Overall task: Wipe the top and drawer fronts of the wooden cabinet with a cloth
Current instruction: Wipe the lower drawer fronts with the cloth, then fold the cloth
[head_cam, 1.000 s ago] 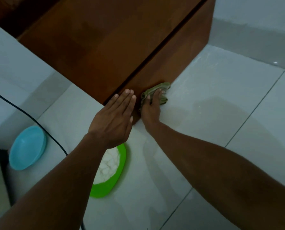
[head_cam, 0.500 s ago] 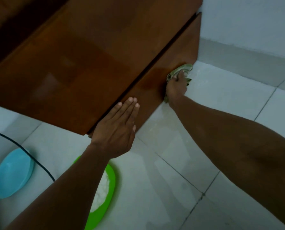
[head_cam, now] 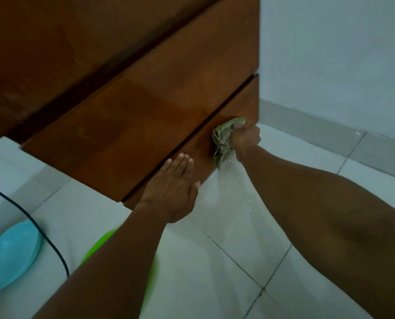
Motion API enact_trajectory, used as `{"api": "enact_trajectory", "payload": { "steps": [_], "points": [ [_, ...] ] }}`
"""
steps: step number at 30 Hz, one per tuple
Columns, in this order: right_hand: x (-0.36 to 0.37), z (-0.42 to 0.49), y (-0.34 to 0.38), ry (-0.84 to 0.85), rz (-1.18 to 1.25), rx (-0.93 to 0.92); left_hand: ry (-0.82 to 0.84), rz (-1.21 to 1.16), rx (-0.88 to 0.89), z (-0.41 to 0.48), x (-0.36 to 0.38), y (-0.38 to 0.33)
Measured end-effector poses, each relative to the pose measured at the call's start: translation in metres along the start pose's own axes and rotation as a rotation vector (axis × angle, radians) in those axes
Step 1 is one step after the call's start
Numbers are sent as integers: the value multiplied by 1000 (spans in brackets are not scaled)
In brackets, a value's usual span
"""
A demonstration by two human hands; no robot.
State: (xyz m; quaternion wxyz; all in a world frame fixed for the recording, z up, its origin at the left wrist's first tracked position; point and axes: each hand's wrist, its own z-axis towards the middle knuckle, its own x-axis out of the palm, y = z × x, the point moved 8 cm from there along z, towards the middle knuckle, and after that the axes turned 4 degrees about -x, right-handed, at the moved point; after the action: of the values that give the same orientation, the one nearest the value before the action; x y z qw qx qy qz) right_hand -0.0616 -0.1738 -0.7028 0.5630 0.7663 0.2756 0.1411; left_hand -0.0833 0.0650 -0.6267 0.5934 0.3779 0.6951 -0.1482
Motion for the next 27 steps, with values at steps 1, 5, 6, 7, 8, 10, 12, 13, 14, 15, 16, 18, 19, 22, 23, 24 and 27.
{"api": "enact_trajectory", "payload": {
  "steps": [1, 5, 6, 7, 8, 10, 12, 13, 14, 15, 16, 18, 19, 22, 23, 24, 27],
  "points": [
    [0, -5, 5, 2, -5, -3, 9, -15, -15, -2, -4, 0],
    [1, -20, 21, 22, 3, -23, 31, -53, -57, -14, -24, 3],
    [1, -22, 25, 31, 4, -29, 40, -53, -60, -17, -28, 3],
    [0, -26, 29, 46, 2, -35, 47, -53, -61, -19, -31, 3],
    [-1, -28, 33, 57, 3, -44, 51, -53, -62, -21, -34, 2],
    [-1, -35, 44, 84, 0, -72, 54, -55, -64, -22, -38, 0],
    [-1, -40, 55, 120, -16, -117, 47, -55, -61, -23, -42, -3],
    [-1, -43, 62, 147, -39, -146, 39, -53, -57, -23, -45, -5],
    [-1, -43, 68, 171, -70, -193, 31, -51, -52, -23, -47, -8],
    [-4, -45, 76, 202, -130, -244, 24, -49, -48, -24, -50, -10],
    [-5, -47, 86, 241, -194, -306, 19, -50, -46, -24, -53, -12],
    [-4, -49, 104, 340, -324, -393, 3, -56, -53, -24, -60, -13],
    [-5, -53, 114, 396, -378, -405, -4, -58, -60, -23, -64, -14],
    [-5, -59, 142, 532, -482, -424, -15, -86, -93, -21, -75, -14],
    [-7, -63, 154, 566, -513, -426, -22, -112, -106, -22, -80, -13],
    [-6, -67, 165, 602, -542, -435, -30, -149, -120, -23, -85, -13],
    [-8, -88, 195, 701, -664, -449, -53, -360, -171, -25, -100, -8]
  ]
}}
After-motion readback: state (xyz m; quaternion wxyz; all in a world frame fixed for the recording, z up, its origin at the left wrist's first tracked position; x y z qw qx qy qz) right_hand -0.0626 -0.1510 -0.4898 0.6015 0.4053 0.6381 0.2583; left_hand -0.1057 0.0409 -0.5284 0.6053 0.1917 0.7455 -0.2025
